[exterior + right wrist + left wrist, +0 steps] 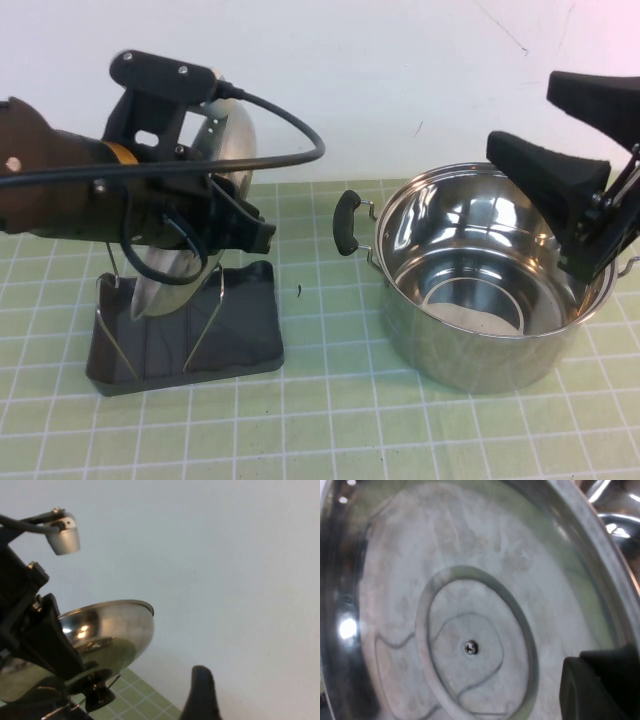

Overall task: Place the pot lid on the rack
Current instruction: Place the pot lid on the pot rack

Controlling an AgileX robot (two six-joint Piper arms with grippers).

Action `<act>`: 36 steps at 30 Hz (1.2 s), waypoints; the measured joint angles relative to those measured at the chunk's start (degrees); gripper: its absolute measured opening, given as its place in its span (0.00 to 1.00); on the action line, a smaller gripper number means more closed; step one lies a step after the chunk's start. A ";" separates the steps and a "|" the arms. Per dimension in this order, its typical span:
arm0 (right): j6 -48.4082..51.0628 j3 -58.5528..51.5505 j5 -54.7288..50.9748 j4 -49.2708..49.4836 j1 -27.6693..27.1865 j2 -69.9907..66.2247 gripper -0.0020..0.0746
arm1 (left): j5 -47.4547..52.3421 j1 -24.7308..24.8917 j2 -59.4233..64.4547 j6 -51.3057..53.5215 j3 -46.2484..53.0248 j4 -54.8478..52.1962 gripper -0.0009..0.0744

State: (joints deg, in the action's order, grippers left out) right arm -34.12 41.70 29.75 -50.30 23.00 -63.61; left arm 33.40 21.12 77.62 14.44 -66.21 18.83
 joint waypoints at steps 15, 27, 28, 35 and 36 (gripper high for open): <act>-0.40 0.00 -2.43 -0.79 0.00 0.00 0.69 | -1.74 0.00 4.00 -3.98 0.00 -3.46 0.10; -0.61 0.00 -2.53 -1.49 0.00 0.00 0.69 | 3.23 0.00 3.05 -8.28 0.00 -10.37 0.48; -0.61 0.00 -2.53 -1.59 0.00 0.23 0.69 | 3.55 0.00 2.43 -8.57 0.00 -11.08 0.49; 0.12 0.00 -7.31 -1.72 0.00 6.13 0.58 | 4.40 0.00 -9.47 -8.92 0.00 -15.11 0.34; -0.09 0.00 -8.41 -1.72 0.00 7.37 0.54 | 4.69 0.00 -11.73 -9.05 0.00 -16.02 0.28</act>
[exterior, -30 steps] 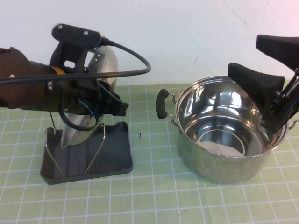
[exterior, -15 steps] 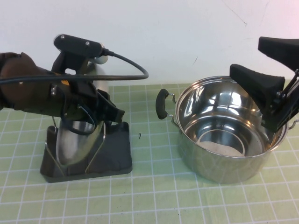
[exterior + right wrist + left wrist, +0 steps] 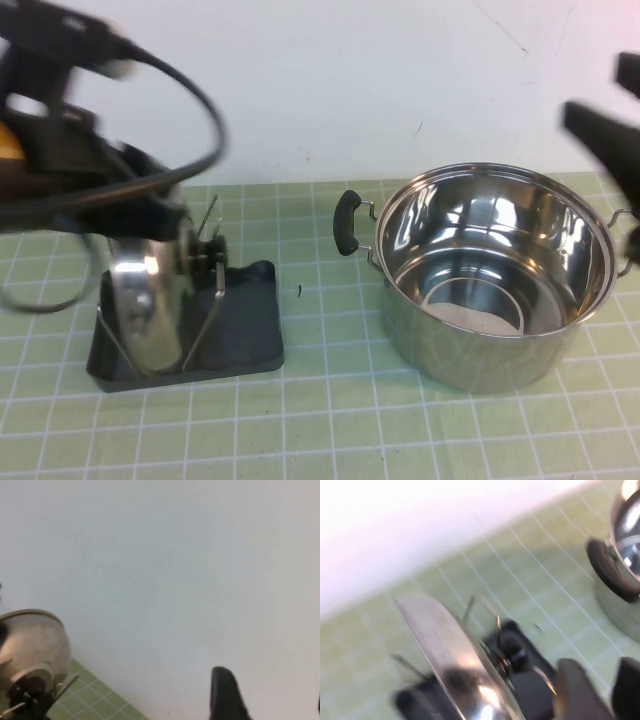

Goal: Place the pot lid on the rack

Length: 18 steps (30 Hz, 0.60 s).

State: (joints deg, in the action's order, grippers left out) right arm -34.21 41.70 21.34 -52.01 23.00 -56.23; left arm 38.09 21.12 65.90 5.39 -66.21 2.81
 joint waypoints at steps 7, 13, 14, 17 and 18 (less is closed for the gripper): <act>-5.59 -1.16 -7.69 -1.46 0.00 12.33 0.23 | 0.35 0.00 -16.09 -7.65 7.38 -8.57 0.03; -6.79 -7.01 -6.28 -2.87 0.00 22.50 0.07 | -0.56 0.00 -32.03 -11.93 21.69 -10.37 0.01; -6.79 -8.15 -5.63 -2.93 0.00 24.11 0.06 | -1.14 0.00 -34.75 -12.22 24.39 -11.15 0.01; -7.40 -11.15 -4.69 -3.20 0.00 28.12 0.04 | -2.73 0.00 -42.56 -15.36 31.99 -13.72 0.01; -7.69 -11.85 -4.47 -3.37 0.00 29.01 0.03 | -3.40 0.00 -44.98 -17.35 34.50 -14.93 0.01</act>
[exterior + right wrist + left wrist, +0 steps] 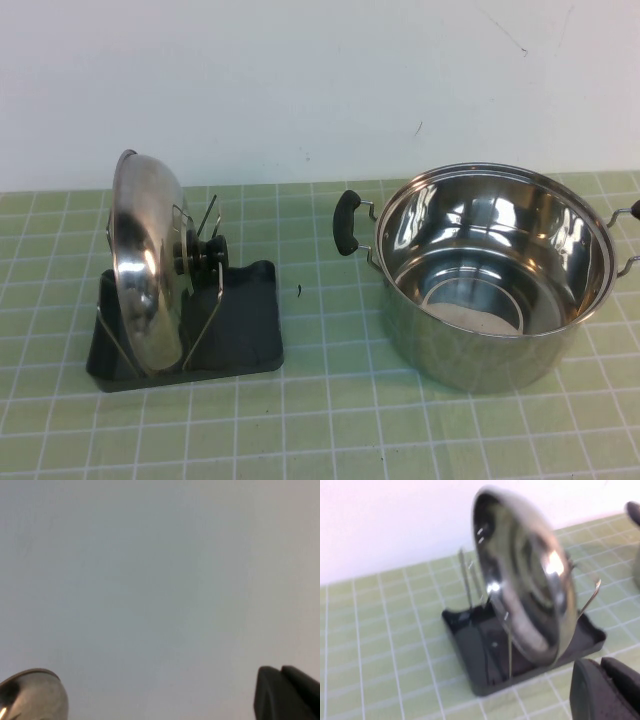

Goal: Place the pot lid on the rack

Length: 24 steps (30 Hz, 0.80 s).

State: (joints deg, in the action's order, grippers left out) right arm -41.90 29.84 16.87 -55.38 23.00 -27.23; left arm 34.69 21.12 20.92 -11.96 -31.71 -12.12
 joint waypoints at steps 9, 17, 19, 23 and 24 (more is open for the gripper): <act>-0.95 -3.82 -0.07 -5.29 0.00 2.57 0.03 | -0.42 0.00 -13.37 -9.13 13.51 -4.15 0.01; -0.95 -4.04 -2.88 -5.67 0.00 2.57 0.02 | -1.84 0.00 -14.40 -9.38 18.99 -4.28 0.01; -0.96 -4.04 -2.88 -5.67 0.00 2.57 0.02 | -1.97 0.00 -14.40 -9.48 19.78 -4.28 0.01; -0.96 -4.04 -3.10 -5.67 0.00 2.60 0.02 | -2.09 0.00 -14.40 -9.48 20.92 -4.28 0.01; -0.96 -4.04 -3.10 -5.67 0.00 2.70 0.02 | -2.19 0.00 -14.40 -9.48 21.19 -4.28 0.01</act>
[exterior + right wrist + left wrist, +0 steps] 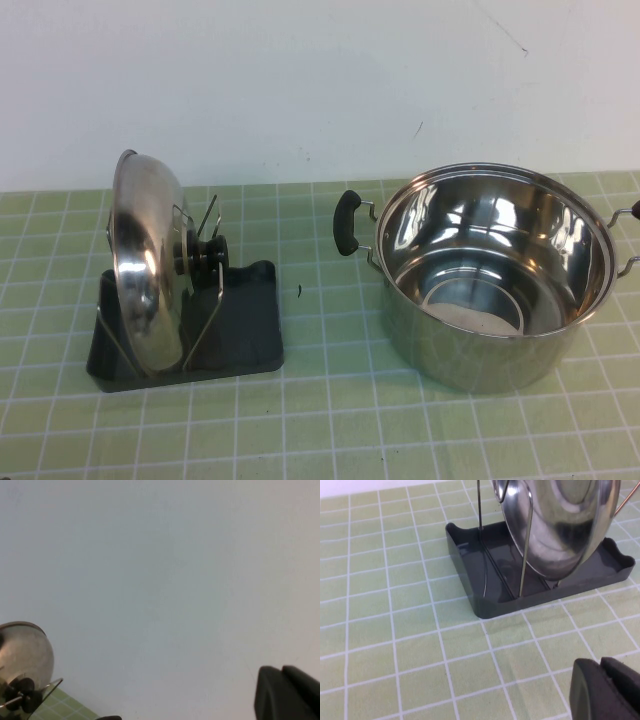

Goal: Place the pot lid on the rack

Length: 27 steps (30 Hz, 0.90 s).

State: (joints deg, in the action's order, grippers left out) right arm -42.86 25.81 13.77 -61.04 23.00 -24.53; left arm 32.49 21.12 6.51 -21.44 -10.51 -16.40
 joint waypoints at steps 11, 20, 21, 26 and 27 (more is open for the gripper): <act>-0.27 -2.16 -5.49 2.52 0.00 0.22 0.02 | -0.44 0.00 0.00 -0.13 0.54 0.00 0.01; 89.71 -7.09 -11.38 84.79 0.00 1.40 0.02 | -0.44 0.00 0.00 -0.13 0.54 0.00 0.01; 91.67 -7.91 -10.94 86.18 -0.42 2.25 0.02 | -0.48 0.00 0.00 -0.13 0.54 0.00 0.01; 70.66 -12.99 -10.09 72.14 -8.16 7.62 0.02 | -0.59 0.00 0.00 -0.13 0.54 0.00 0.01; 66.69 -14.11 -11.42 69.96 -10.51 9.27 0.02 | -0.59 0.00 0.00 -0.13 0.54 0.00 0.01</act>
State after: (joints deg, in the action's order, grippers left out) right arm 23.83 11.70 2.36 8.92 12.49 -15.26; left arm 31.91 21.12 6.51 -21.57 -9.97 -16.40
